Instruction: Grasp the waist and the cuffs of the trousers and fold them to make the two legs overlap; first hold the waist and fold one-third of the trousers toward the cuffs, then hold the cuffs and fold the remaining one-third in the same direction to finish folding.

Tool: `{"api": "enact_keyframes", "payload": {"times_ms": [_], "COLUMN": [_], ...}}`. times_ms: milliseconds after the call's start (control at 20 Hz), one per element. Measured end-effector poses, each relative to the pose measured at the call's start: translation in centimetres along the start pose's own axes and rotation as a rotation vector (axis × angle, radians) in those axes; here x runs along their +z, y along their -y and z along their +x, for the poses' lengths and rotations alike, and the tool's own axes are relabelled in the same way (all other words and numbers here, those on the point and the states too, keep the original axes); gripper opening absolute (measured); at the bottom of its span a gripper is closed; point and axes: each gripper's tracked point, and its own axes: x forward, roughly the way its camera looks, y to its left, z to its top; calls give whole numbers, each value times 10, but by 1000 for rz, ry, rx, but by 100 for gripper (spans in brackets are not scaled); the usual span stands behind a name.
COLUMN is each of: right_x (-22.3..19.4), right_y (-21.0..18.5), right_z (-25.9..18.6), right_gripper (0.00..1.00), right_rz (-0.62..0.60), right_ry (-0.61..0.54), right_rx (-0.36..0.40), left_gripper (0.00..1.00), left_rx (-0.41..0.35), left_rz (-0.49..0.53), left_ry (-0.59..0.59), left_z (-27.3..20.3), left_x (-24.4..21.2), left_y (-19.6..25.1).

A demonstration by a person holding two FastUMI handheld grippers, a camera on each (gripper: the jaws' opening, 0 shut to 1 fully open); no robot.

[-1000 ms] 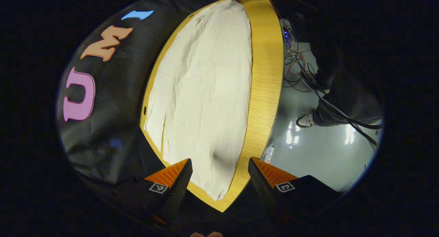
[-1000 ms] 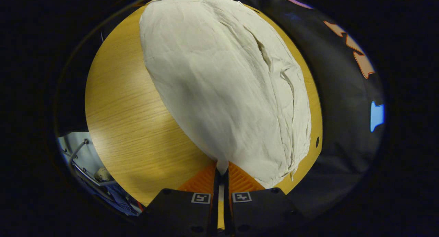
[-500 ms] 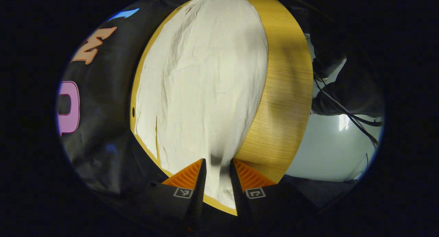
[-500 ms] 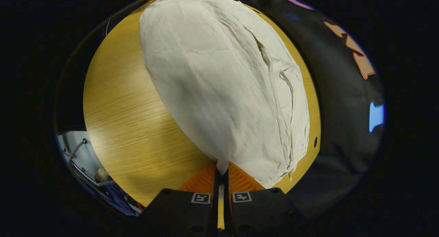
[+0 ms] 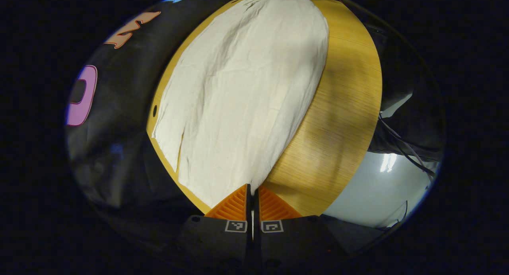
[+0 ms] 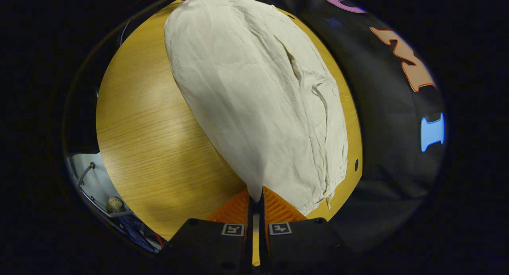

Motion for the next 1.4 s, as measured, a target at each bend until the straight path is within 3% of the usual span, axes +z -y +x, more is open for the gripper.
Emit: {"api": "enact_keyframes", "payload": {"times_ms": [100, 150, 600, 750, 800, 1000, 1100, 1400], "right_x": [5, 8, 41, 59, 65, 78, 84, 91], "right_y": [16, 26, 139, 187, 202, 239, 254, 268], "right_z": [-8, -12, -31, -31, -28, -5, 14, 95], "right_gripper": [5, 8, 8, 5, 8, 5, 8, 8], "right_rz": [17, 29, 113, 128, 146, 164, 183, 217], "right_ry": [27, 42, 165, 160, 157, 131, 123, 52], "right_rx": [-39, -64, -266, -336, -351, -377, -381, -358], "left_gripper": [0, 0, 0, 0, 0, 0, 0, 0], "left_rx": [31, 51, 235, 272, 283, 293, 286, 274], "left_rz": [-24, -36, -110, -67, -52, -40, -9, 4], "left_ry": [-5, -8, -2, 16, 31, 75, 77, 78], "left_z": [-4, -7, -21, -12, -5, 18, 36, 120], "left_x": [3, 6, 47, 61, 70, 89, 99, 123], "left_y": [-16, -25, -132, -182, -205, -258, -279, -314]}}
